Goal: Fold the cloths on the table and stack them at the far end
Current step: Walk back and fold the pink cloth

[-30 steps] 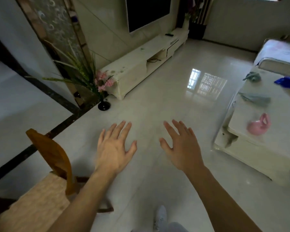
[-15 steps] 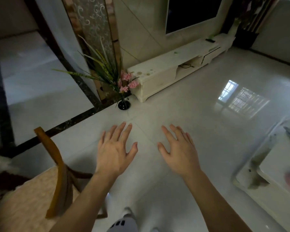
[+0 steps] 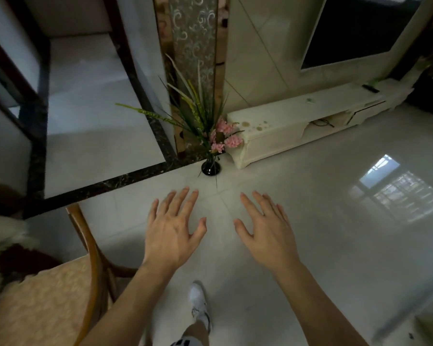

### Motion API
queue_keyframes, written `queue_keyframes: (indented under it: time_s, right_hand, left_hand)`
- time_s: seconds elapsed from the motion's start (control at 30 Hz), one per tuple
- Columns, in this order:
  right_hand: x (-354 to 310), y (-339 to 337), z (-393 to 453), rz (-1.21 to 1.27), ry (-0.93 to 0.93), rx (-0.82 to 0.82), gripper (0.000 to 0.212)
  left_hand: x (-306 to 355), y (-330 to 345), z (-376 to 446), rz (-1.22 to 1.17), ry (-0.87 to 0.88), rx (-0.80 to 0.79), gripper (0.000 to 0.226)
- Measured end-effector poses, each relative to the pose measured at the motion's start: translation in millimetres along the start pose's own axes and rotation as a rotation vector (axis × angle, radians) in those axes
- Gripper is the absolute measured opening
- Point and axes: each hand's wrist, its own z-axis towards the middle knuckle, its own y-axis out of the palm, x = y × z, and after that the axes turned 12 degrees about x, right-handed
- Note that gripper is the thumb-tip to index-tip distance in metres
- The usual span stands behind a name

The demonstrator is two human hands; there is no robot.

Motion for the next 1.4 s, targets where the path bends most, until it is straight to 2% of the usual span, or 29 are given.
queue_keyframes:
  time_s: [0.37,0.7,1.0,1.4]
  right_hand:
    - [-94,69,194,0.021,-0.197,-0.047,0.069]
    - [-170,114,288,0.049,-0.370,-0.108,0.074]
    - [-248,168,373,0.097,-0.566,-0.190,0.067]
    - [-384,248,548,0.206,-0.838,-0.265,0.067]
  left_hand:
    - [-117,29,129,0.054,-0.213,0.033,0.066]
    - [-205,16,195,0.134,-0.348,0.111,0.068]
    - [-280,26,234,0.213,-0.513,0.121,0.068]
    - [-411,35,345,0.309,-0.796,0.168,0.066]
